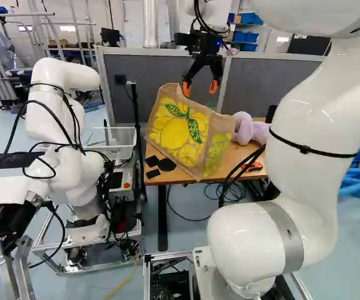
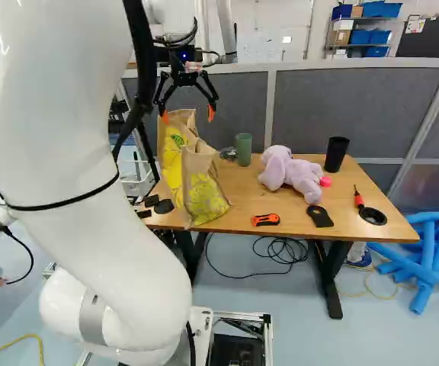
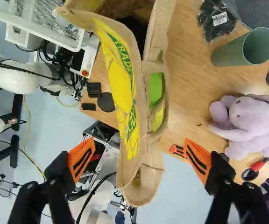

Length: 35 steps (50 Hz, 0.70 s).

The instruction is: Pick up the bag on the ground and place it on the table

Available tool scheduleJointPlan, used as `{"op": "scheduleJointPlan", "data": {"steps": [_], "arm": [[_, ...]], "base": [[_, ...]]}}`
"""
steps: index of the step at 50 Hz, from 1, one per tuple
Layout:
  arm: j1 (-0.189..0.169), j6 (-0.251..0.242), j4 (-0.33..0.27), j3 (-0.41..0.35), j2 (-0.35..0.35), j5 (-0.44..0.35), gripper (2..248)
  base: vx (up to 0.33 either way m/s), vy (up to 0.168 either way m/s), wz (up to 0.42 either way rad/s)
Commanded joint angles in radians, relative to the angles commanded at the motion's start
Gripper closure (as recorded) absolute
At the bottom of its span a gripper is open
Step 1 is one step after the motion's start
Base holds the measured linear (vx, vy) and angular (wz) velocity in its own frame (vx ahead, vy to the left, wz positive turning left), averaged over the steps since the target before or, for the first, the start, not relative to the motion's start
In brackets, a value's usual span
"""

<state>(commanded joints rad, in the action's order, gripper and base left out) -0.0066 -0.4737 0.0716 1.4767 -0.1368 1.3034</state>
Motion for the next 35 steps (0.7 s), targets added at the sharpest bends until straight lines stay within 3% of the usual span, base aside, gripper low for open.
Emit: {"op": "scheduleJointPlan", "data": {"steps": [16,35], "arm": [[0.000,0.000,0.000,0.000,0.000,0.000,3],[0.000,0.000,0.000,0.000,0.000,0.000,3]], "base": [[-0.119,-0.001,0.010],[-0.201,-0.002,0.019]]}}
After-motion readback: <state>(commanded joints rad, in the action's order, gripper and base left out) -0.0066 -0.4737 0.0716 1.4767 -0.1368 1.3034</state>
